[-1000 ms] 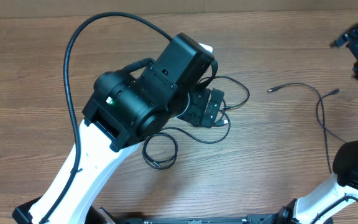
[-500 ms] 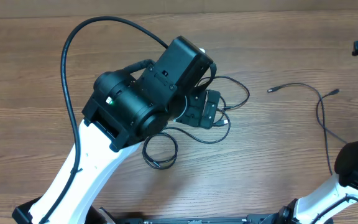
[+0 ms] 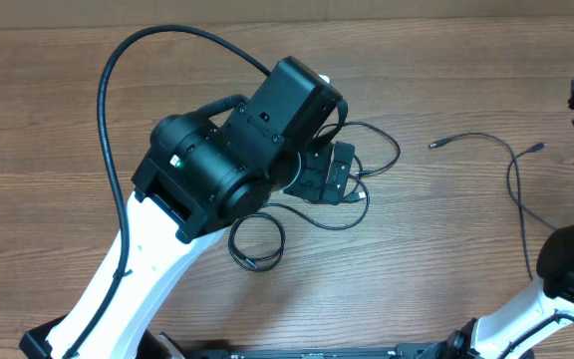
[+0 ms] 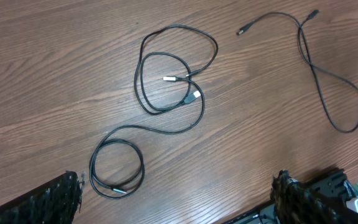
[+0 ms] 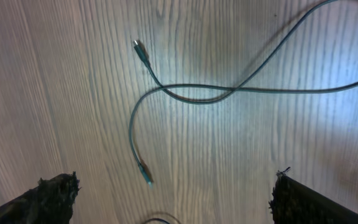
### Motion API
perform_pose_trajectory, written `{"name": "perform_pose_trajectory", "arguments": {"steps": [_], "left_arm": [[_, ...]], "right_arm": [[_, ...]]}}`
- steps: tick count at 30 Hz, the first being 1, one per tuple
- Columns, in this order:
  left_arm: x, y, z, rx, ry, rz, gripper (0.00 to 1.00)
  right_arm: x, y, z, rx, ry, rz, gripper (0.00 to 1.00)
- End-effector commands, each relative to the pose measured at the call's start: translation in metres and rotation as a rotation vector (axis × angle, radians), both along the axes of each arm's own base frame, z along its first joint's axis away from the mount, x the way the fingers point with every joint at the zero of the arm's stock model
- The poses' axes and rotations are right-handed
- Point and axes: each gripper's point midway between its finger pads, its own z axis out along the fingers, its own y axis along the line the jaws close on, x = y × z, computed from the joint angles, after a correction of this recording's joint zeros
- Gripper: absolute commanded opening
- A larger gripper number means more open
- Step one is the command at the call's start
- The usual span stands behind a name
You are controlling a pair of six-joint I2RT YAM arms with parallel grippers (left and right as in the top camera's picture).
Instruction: Untangle cables
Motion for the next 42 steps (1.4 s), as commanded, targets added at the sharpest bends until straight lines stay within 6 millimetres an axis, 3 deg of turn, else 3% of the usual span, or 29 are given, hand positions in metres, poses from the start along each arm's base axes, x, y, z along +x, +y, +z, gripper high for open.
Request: {"name": "perform_pose_trajectory", "arguments": {"steps": [1,6,16,24,28,37,42], "left_arm": [[0.006,0.005,0.008,-0.005,-0.038,0.036,1.00],[0.014,0.016,0.009,0.043,-0.082,0.078,1.00],[0.021,0.019,0.013,0.054,-0.120,0.102,0.99],[0.023,0.021,0.014,0.064,-0.130,0.112,1.00],[0.023,0.021,0.014,0.064,-0.130,0.112,0.99],[0.023,0.021,0.013,0.065,-0.130,0.112,1.00],[0.025,0.020,0.014,0.058,-0.136,0.113,1.00]], "right_arm": [[-0.009,-0.001,-0.023,0.037,0.055,-0.136,1.00],[-0.023,0.010,-0.055,0.103,0.118,-0.422,1.00],[-0.021,-0.003,-0.105,0.043,0.125,-0.437,0.96],[-0.026,-0.005,-0.145,0.046,0.104,-0.627,0.95],[-0.016,-0.012,-0.163,0.032,0.053,-0.627,0.95],[-0.021,-0.007,-0.198,0.056,0.126,-0.626,0.89],[-0.028,-0.001,-0.206,0.066,0.176,-0.622,0.86]]}}
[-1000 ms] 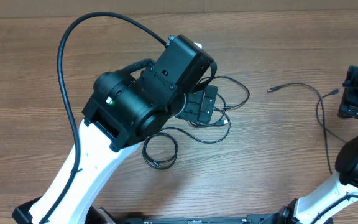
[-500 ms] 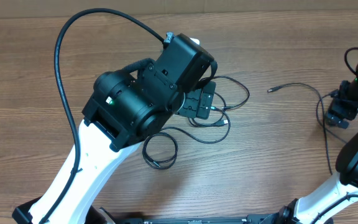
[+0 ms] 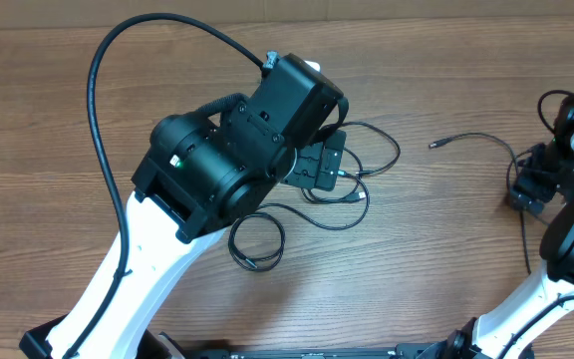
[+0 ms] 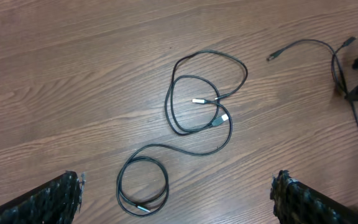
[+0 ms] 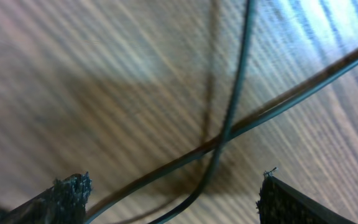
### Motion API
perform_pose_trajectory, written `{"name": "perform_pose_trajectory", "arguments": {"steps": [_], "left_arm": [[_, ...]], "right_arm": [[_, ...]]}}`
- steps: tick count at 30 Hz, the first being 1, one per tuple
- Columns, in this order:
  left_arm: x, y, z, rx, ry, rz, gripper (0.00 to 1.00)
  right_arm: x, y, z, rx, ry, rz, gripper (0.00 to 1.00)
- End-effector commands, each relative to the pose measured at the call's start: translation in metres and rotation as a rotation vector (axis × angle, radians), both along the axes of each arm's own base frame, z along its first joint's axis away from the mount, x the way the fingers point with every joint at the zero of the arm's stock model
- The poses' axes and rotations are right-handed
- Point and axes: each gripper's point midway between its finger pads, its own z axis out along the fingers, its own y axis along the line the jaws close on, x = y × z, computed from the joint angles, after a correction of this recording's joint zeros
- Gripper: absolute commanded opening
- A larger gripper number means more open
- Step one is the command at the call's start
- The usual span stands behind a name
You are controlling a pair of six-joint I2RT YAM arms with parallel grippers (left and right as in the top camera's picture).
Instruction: Untangle cables
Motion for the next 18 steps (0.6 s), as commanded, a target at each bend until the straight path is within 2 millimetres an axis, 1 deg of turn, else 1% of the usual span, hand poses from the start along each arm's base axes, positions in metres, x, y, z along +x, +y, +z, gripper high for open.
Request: {"name": "perform_pose_trajectory", "arguments": {"steps": [1,5,9,14,16,17,18], "left_arm": [[0.005,0.004,0.008,-0.014,-0.032,0.030,0.99],[0.005,0.003,0.008,-0.015,-0.033,0.030,1.00],[0.006,0.003,0.009,-0.019,-0.039,0.031,0.99],[0.008,0.005,0.010,-0.009,-0.050,0.042,1.00],[0.008,0.005,0.010,-0.009,-0.050,0.042,1.00],[0.009,0.006,0.010,-0.007,-0.053,0.045,1.00],[0.009,0.006,0.010,-0.005,-0.054,0.046,1.00]], "right_arm": [[-0.006,0.001,-0.006,0.003,0.033,-0.014,0.86],[-0.008,0.001,-0.010,-0.003,0.039,-0.013,0.86],[-0.009,0.003,-0.022,0.002,0.024,-0.014,0.84],[-0.015,0.007,-0.029,0.013,0.036,-0.014,0.62],[-0.014,0.007,-0.030,0.011,0.031,-0.014,0.55],[-0.013,0.006,-0.031,0.009,0.028,-0.013,0.46],[-0.012,0.006,-0.031,0.007,0.024,-0.012,0.42]]}}
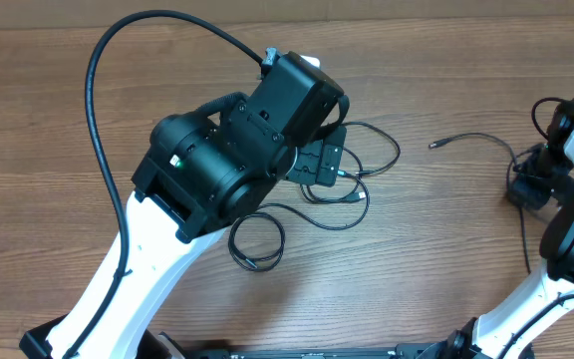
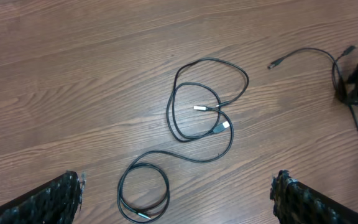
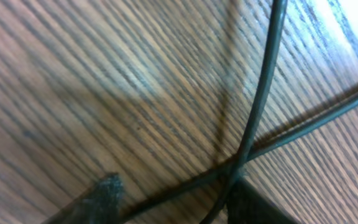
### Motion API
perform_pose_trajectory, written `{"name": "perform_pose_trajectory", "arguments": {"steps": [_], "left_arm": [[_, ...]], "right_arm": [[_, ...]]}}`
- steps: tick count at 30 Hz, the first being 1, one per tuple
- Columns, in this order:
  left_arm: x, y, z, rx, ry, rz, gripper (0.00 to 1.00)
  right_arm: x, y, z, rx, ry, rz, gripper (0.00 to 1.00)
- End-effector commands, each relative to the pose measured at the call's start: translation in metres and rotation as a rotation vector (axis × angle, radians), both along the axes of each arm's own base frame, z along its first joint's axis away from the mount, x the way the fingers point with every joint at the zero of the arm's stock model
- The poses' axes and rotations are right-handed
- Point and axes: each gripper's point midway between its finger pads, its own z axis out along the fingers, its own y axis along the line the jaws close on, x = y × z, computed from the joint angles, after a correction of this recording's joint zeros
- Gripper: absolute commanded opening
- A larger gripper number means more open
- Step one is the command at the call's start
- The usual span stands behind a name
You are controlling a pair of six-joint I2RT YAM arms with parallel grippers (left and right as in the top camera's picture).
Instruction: Untangle cables
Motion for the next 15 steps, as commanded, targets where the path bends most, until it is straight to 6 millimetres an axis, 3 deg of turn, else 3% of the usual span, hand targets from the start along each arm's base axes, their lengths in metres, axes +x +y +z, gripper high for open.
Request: {"name": "perform_pose_trajectory", "arguments": {"steps": [1,6,10,12,15], "left_arm": [[0.004,0.006,0.007,-0.005,-0.028,0.034,1.00],[0.004,0.006,0.007,-0.005,-0.027,0.034,1.00],[0.004,0.006,0.007,-0.005,-0.027,0.033,1.00],[0.004,0.006,0.007,-0.005,-0.027,0.034,1.00],[0.004,0.006,0.007,-0.005,-0.027,0.034,1.00]], "right_arm": [[-0.011,0.007,-0.014,0.028,0.038,0.008,0.37],[0.000,0.001,-0.014,0.011,-0.001,0.109,0.18],[0.008,-0.002,-0.014,-0.002,-0.027,0.130,0.09],[0.020,-0.006,-0.014,-0.012,-0.073,0.204,0.04],[0.051,-0.012,-0.007,-0.040,-0.183,0.355,0.04]]}}
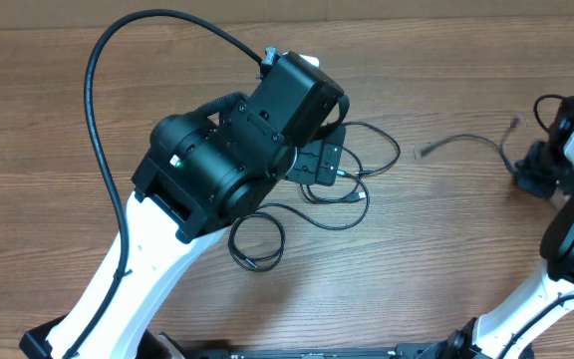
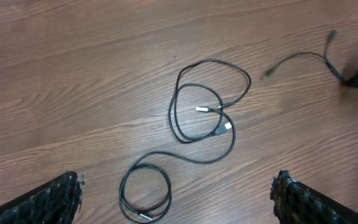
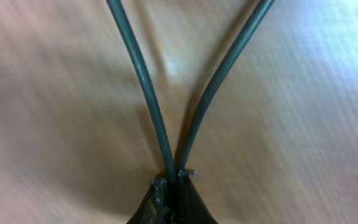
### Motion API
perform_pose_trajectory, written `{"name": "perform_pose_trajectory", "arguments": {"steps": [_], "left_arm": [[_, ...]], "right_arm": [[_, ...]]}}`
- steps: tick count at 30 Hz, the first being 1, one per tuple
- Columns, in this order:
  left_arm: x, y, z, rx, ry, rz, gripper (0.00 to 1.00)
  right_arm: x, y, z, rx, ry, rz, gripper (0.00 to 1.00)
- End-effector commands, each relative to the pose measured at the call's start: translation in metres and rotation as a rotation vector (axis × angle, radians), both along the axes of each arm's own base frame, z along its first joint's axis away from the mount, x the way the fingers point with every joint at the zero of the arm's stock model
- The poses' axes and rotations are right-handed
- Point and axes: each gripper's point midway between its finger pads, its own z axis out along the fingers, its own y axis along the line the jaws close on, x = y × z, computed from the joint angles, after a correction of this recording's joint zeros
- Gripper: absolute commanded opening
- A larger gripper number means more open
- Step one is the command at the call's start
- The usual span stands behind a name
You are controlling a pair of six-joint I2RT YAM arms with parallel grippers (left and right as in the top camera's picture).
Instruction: Untangle cables
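Observation:
A black cable (image 1: pixel 352 189) lies tangled at mid table, looped over itself (image 2: pixel 207 112) with a small coil (image 2: pixel 145 193) at its near end. My left gripper (image 2: pixel 178 199) hangs open high above it, holding nothing. A second thin cable (image 1: pixel 456 142) stretches to the right, its plug ends (image 2: pixel 331 36) raised off the wood. My right gripper (image 1: pixel 536 172) is shut on it, and two strands (image 3: pixel 148 93) run out from between the closed fingers (image 3: pixel 185 196).
The bulky left arm (image 1: pixel 227 160) covers part of the tangled cable from above. The wooden table (image 1: pixel 446 279) runs on to the right, where the right arm's white link (image 1: pixel 566 259) stands near the edge.
My right gripper's fingers have closed on the two strands where the cable crosses itself. The cable's free ends have shifted and lifted off the table. The left gripper has barely moved.
My right gripper stood open, high over the right-hand cable. It was then down at the cable's crossing, still open, then with fingers closer together. It now pinches both strands. The left gripper stayed open, drawing back a little above the tangle.

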Motion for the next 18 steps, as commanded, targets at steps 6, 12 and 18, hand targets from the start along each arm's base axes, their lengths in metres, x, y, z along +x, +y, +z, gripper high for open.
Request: {"name": "perform_pose_trajectory", "arguments": {"steps": [6,12,18], "left_arm": [[0.003,0.005,0.006,-0.009,-0.022,0.029,1.00],[0.003,0.005,0.006,-0.009,-0.022,0.029,0.99],[0.003,0.005,0.006,-0.009,-0.022,0.029,0.99]], "right_arm": [[0.079,-0.010,0.034,-0.044,-0.269,0.288,0.04],[0.154,-0.020,0.108,-0.109,-0.596,0.362,0.04],[0.204,-0.008,0.176,-0.200,-0.819,0.453,0.04]]}}
